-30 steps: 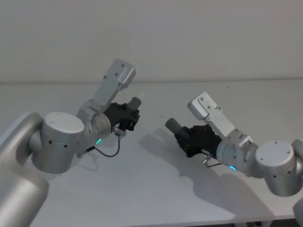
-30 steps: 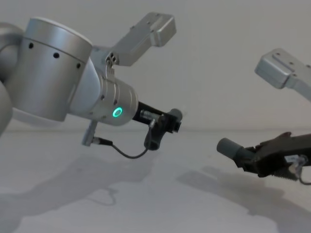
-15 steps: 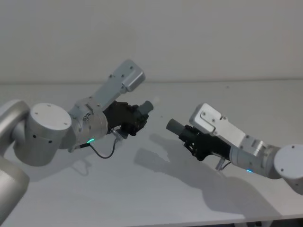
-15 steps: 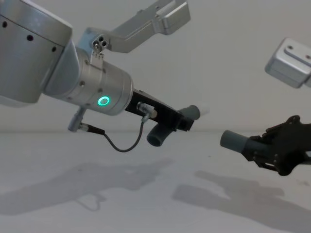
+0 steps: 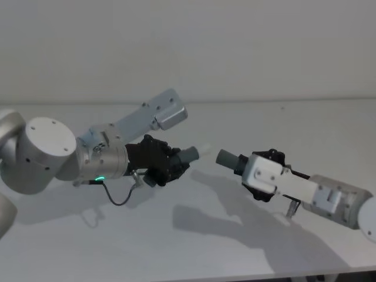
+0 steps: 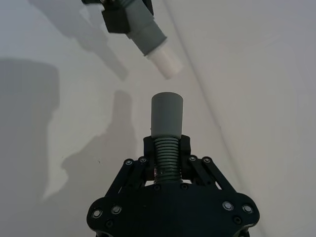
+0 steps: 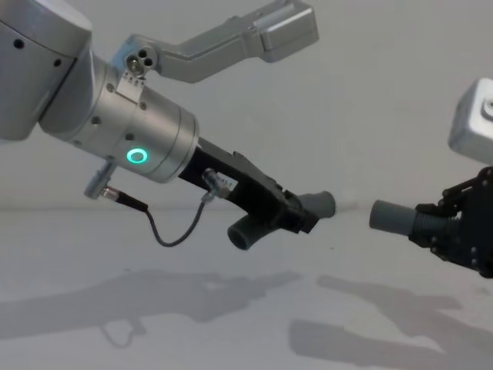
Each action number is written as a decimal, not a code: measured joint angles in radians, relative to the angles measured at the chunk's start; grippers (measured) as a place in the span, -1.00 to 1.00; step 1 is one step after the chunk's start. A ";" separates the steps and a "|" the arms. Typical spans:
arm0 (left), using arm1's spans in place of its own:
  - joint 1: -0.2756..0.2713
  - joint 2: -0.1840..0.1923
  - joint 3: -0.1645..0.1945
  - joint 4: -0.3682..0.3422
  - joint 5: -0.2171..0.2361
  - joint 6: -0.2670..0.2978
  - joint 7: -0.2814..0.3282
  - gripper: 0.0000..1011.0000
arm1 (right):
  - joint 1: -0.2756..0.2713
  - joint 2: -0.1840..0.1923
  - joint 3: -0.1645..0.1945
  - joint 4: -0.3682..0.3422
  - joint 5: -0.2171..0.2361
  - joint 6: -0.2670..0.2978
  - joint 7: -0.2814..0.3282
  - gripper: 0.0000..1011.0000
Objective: Use both hands to pick up one end of the pipe from the table, align the ends, and insert them.
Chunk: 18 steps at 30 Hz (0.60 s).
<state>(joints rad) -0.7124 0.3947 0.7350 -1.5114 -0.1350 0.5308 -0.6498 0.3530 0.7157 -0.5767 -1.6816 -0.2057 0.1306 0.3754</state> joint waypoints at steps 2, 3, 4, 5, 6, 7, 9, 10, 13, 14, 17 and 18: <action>-0.009 0.008 0.010 0.001 0.002 -0.005 -0.019 -0.34 | -0.003 0.012 -0.003 -0.005 -0.020 -0.017 -0.010 -0.50; -0.018 0.016 0.020 0.002 0.003 -0.009 -0.036 -0.34 | -0.006 0.023 -0.006 -0.009 -0.039 -0.034 -0.019 -0.50; -0.021 0.019 0.024 0.002 0.004 -0.011 -0.044 -0.34 | -0.007 0.026 -0.007 -0.010 -0.048 -0.043 -0.025 -0.50; -0.028 0.026 0.032 0.003 0.006 -0.017 -0.062 -0.34 | -0.010 0.038 -0.009 -0.013 -0.068 -0.063 -0.035 -0.50; -0.031 0.028 0.035 0.004 0.006 -0.019 -0.068 -0.34 | -0.011 0.046 -0.011 -0.014 -0.079 -0.075 -0.041 -0.50; -0.038 0.033 0.041 0.005 0.007 -0.024 -0.079 -0.34 | -0.011 0.050 -0.012 -0.014 -0.087 -0.086 -0.046 -0.50; -0.044 0.038 0.048 0.006 0.009 -0.029 -0.091 -0.34 | -0.013 0.062 -0.014 -0.015 -0.106 -0.112 -0.056 -0.50; -0.047 0.040 0.050 0.007 0.010 -0.031 -0.095 -0.34 | -0.014 0.072 -0.017 -0.015 -0.120 -0.135 -0.065 -0.50; -0.057 0.045 0.060 0.011 0.011 -0.040 -0.109 -0.34 | -0.014 0.093 -0.021 -0.012 -0.147 -0.188 -0.080 -0.50; -0.061 0.047 0.063 0.013 0.012 -0.043 -0.114 -0.34 | -0.014 0.096 -0.022 -0.011 -0.153 -0.202 -0.083 -0.50; -0.069 0.048 0.068 0.018 0.012 -0.051 -0.122 -0.34 | -0.011 0.121 -0.028 -0.001 -0.177 -0.272 -0.094 -0.50; -0.071 0.048 0.069 0.019 0.012 -0.054 -0.124 -0.34 | -0.011 0.121 -0.028 -0.001 -0.177 -0.272 -0.094 -0.50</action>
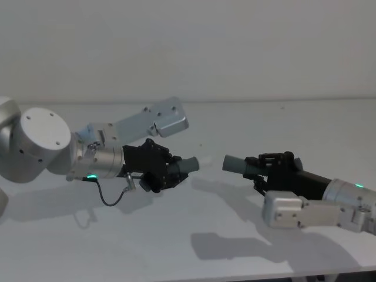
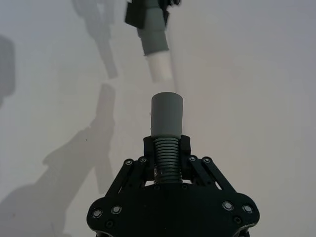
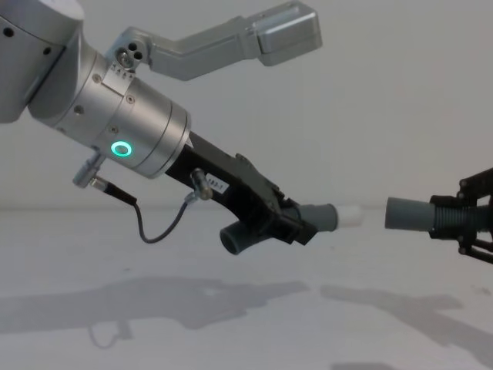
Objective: Use both hands to pick up one end of the pipe from the table, align the ends, and insert them.
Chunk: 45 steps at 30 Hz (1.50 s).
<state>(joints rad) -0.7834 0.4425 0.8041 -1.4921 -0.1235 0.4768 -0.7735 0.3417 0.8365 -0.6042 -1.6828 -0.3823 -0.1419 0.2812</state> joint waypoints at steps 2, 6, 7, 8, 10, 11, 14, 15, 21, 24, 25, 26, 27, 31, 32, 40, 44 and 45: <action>-0.005 0.000 0.002 0.004 -0.002 -0.006 -0.004 -0.34 | 0.003 0.012 -0.003 0.006 -0.011 -0.046 -0.003 -0.50; -0.011 -0.002 0.003 0.009 -0.007 -0.014 -0.009 -0.34 | 0.013 0.029 -0.008 0.021 -0.021 -0.120 -0.004 -0.50; -0.012 -0.002 0.003 0.010 -0.008 -0.016 -0.010 -0.34 | 0.015 0.032 -0.010 0.026 -0.023 -0.135 -0.004 -0.50; -0.014 -0.004 0.004 0.012 -0.013 -0.021 -0.014 -0.34 | 0.019 0.036 -0.011 0.031 -0.025 -0.160 -0.004 -0.50; -0.017 -0.006 0.004 0.016 -0.019 -0.026 -0.020 -0.34 | 0.023 0.041 -0.013 0.037 -0.026 -0.188 -0.004 -0.50; -0.018 -0.006 0.004 0.017 -0.021 -0.027 -0.021 -0.34 | 0.025 0.044 -0.013 0.042 -0.026 -0.205 -0.004 -0.50; -0.022 -0.008 0.006 0.021 -0.031 -0.034 -0.031 -0.34 | 0.029 0.048 -0.013 0.049 -0.025 -0.242 -0.004 -0.50; -0.023 -0.008 0.006 0.022 -0.034 -0.036 -0.035 -0.34 | 0.030 0.049 -0.013 0.051 -0.025 -0.248 -0.004 -0.50; -0.032 -0.007 0.013 0.026 -0.049 -0.046 -0.063 -0.34 | 0.033 0.050 -0.006 0.063 -0.014 -0.281 -0.008 -0.50; -0.036 -0.002 0.019 0.026 -0.054 -0.049 -0.077 -0.34 | 0.033 0.050 -0.001 0.067 -0.010 -0.289 -0.010 -0.50; -0.039 0.002 0.023 0.025 -0.056 -0.049 -0.083 -0.34 | 0.033 0.050 0.002 0.070 -0.008 -0.292 -0.011 -0.50; -0.040 0.003 0.024 0.025 -0.057 -0.049 -0.086 -0.34 | 0.033 0.051 0.003 0.070 -0.007 -0.294 -0.012 -0.50; -0.041 0.005 0.026 0.024 -0.057 -0.049 -0.088 -0.34 | 0.032 0.051 0.004 0.071 -0.006 -0.295 -0.013 -0.50; -0.045 0.018 0.034 0.016 -0.059 -0.050 -0.098 -0.34 | 0.030 0.051 0.011 0.078 -0.003 -0.301 -0.017 -0.50; -0.045 0.018 0.034 0.016 -0.059 -0.050 -0.098 -0.34 | 0.030 0.051 0.011 0.078 -0.003 -0.301 -0.017 -0.50; -0.046 0.034 0.038 0.005 -0.063 -0.048 -0.100 -0.34 | 0.028 0.051 0.017 0.089 -0.003 -0.311 -0.017 -0.50; -0.046 0.037 0.038 0.004 -0.070 -0.048 -0.095 -0.34 | 0.030 0.048 0.017 0.098 -0.005 -0.318 -0.010 -0.50; -0.046 0.037 0.037 0.004 -0.071 -0.049 -0.095 -0.34 | 0.030 0.047 0.017 0.099 -0.005 -0.319 -0.009 -0.50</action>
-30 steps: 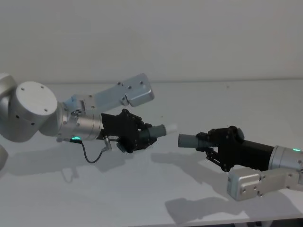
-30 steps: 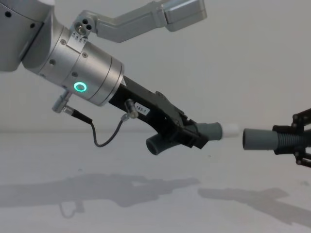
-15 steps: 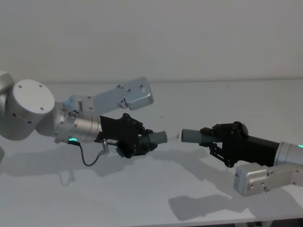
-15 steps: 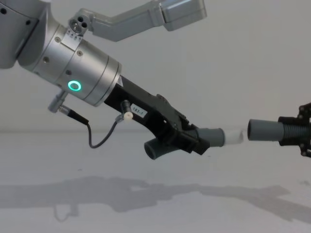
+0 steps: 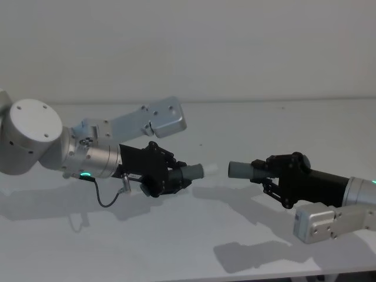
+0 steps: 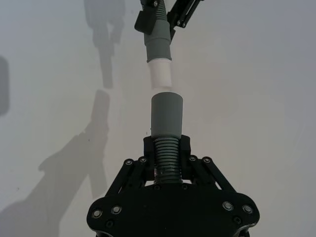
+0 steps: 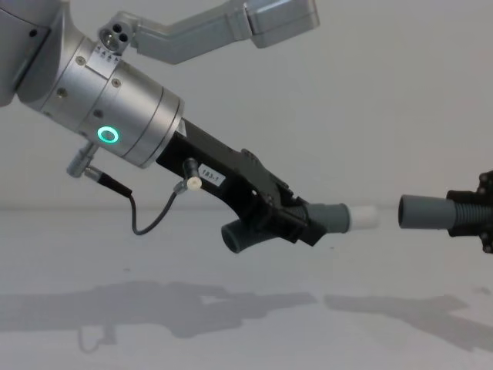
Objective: Use both hands to pick up one end of the pipe from the table, align the ends, and insert them.
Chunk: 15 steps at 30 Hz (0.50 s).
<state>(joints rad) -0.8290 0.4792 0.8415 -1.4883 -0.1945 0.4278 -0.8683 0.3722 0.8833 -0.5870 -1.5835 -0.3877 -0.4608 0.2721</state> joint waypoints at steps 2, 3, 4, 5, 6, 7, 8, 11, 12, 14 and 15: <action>0.000 0.000 -0.001 0.000 -0.003 -0.001 0.001 -0.34 | 0.001 -0.001 0.000 0.003 -0.001 -0.001 0.002 -0.50; 0.000 0.000 -0.001 0.000 -0.004 -0.002 0.002 -0.34 | 0.002 -0.002 0.000 0.004 -0.002 -0.002 0.004 -0.50; 0.000 -0.001 -0.001 0.002 -0.007 -0.005 0.002 -0.34 | 0.003 -0.004 0.000 0.007 -0.003 -0.004 0.007 -0.50; -0.001 -0.002 -0.001 0.004 -0.010 -0.008 0.002 -0.34 | 0.003 -0.005 -0.001 0.009 -0.003 -0.005 0.008 -0.50; -0.001 -0.002 -0.001 0.004 -0.010 -0.008 0.002 -0.34 | 0.004 -0.006 -0.001 0.010 -0.004 -0.006 0.009 -0.50; -0.002 -0.003 -0.002 0.006 -0.013 -0.010 0.002 -0.34 | 0.004 -0.007 -0.001 0.011 -0.004 -0.007 0.010 -0.50; -0.003 -0.003 -0.002 0.008 -0.015 -0.011 0.002 -0.34 | 0.005 -0.009 -0.001 0.014 -0.005 -0.008 0.013 -0.50; -0.006 -0.005 -0.002 0.013 -0.021 -0.015 -0.001 -0.34 | 0.006 -0.013 -0.001 0.018 -0.005 -0.010 0.016 -0.50; -0.007 -0.006 -0.001 0.015 -0.024 -0.016 -0.003 -0.34 | 0.007 -0.014 -0.001 0.019 -0.005 -0.010 0.016 -0.50; -0.009 -0.006 -0.001 0.017 -0.027 -0.016 -0.005 -0.34 | 0.007 -0.016 0.000 0.022 -0.005 -0.012 0.018 -0.50; -0.010 -0.007 0.000 0.018 -0.029 -0.016 -0.007 -0.34 | 0.007 -0.017 0.000 0.022 -0.005 -0.013 0.019 -0.50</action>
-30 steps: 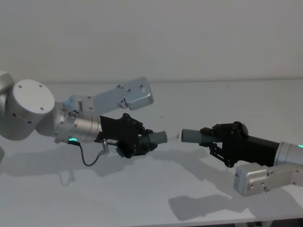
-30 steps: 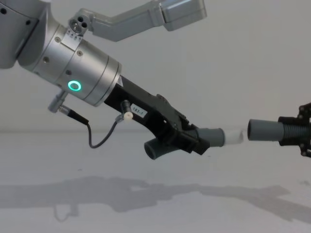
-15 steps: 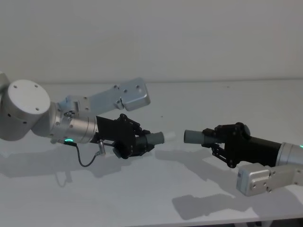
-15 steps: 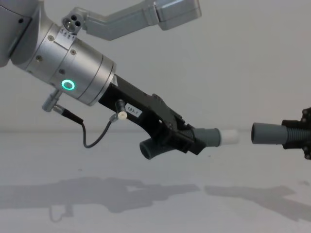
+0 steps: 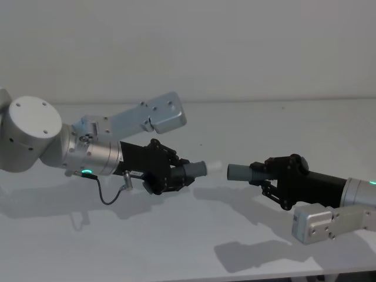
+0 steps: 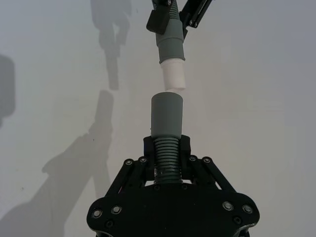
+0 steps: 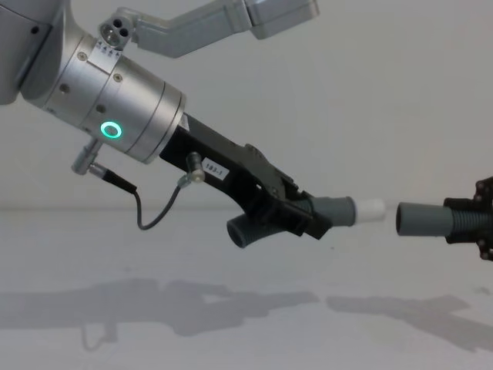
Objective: Use both hands to pick up one end of the pipe from the table, align the ends, and insert them.
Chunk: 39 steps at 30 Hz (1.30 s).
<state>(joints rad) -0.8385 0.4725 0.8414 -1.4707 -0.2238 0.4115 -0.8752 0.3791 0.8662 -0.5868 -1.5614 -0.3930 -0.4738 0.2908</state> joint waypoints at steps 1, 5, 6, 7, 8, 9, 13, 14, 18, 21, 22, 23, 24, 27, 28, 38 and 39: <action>-0.002 -0.001 0.001 0.002 -0.003 0.000 -0.003 -0.34 | 0.000 -0.001 0.000 0.001 0.000 0.000 0.001 -0.50; -0.005 -0.001 0.004 0.003 -0.011 0.000 -0.011 -0.34 | 0.000 -0.006 0.004 0.004 0.001 -0.002 0.002 -0.50; -0.006 -0.001 0.006 0.003 -0.014 0.000 -0.014 -0.34 | 0.000 -0.006 0.004 0.004 0.001 -0.002 0.002 -0.50; -0.007 -0.001 0.006 0.003 -0.015 0.000 -0.015 -0.34 | -0.001 -0.007 0.005 0.005 0.001 -0.002 0.002 -0.50; -0.008 -0.001 0.007 0.003 -0.016 0.000 -0.016 -0.34 | -0.001 -0.009 0.006 0.006 0.001 -0.002 0.002 -0.50; -0.008 -0.001 0.007 0.003 -0.018 0.000 -0.018 -0.34 | -0.002 -0.009 0.007 0.006 0.001 -0.002 0.002 -0.50; -0.012 0.000 0.012 0.003 -0.025 0.003 -0.024 -0.34 | -0.004 -0.012 0.012 0.006 0.002 -0.003 0.002 -0.50; -0.012 0.000 0.013 0.003 -0.026 0.004 -0.025 -0.34 | -0.004 -0.013 0.012 0.006 0.002 -0.003 0.002 -0.50; -0.015 0.000 0.016 0.003 -0.030 0.008 -0.027 -0.34 | -0.006 -0.014 0.016 0.004 0.003 -0.007 0.002 -0.50; -0.017 0.000 0.020 0.003 -0.032 0.010 -0.027 -0.34 | -0.008 -0.014 0.018 0.000 0.004 -0.011 0.003 -0.50; -0.018 -0.001 0.022 0.004 -0.034 0.011 -0.027 -0.34 | -0.009 -0.014 0.019 -0.001 0.004 -0.012 0.003 -0.50; -0.019 -0.001 0.023 0.005 -0.034 0.012 -0.027 -0.34 | -0.010 -0.014 0.020 -0.003 0.004 -0.014 0.004 -0.50; -0.019 -0.001 0.023 0.005 -0.035 0.012 -0.027 -0.34 | -0.010 -0.014 0.020 -0.004 0.005 -0.016 0.005 -0.50; -0.022 -0.004 0.026 0.007 -0.036 0.013 -0.025 -0.34 | -0.011 -0.013 0.022 -0.009 0.006 -0.020 0.010 -0.50; -0.023 -0.005 0.028 0.009 -0.037 0.014 -0.024 -0.34 | -0.011 -0.013 0.022 -0.010 0.007 -0.022 0.011 -0.50; -0.031 -0.011 0.038 0.015 -0.039 0.016 -0.017 -0.34 | -0.007 -0.012 0.025 -0.021 0.017 -0.044 0.031 -0.50; -0.033 -0.011 0.039 0.016 -0.039 0.016 -0.017 -0.34 | -0.006 -0.013 0.025 -0.022 0.018 -0.046 0.033 -0.50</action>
<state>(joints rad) -0.8713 0.4612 0.8802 -1.4547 -0.2633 0.4279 -0.8922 0.3729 0.8535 -0.5615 -1.5834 -0.3750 -0.5198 0.3237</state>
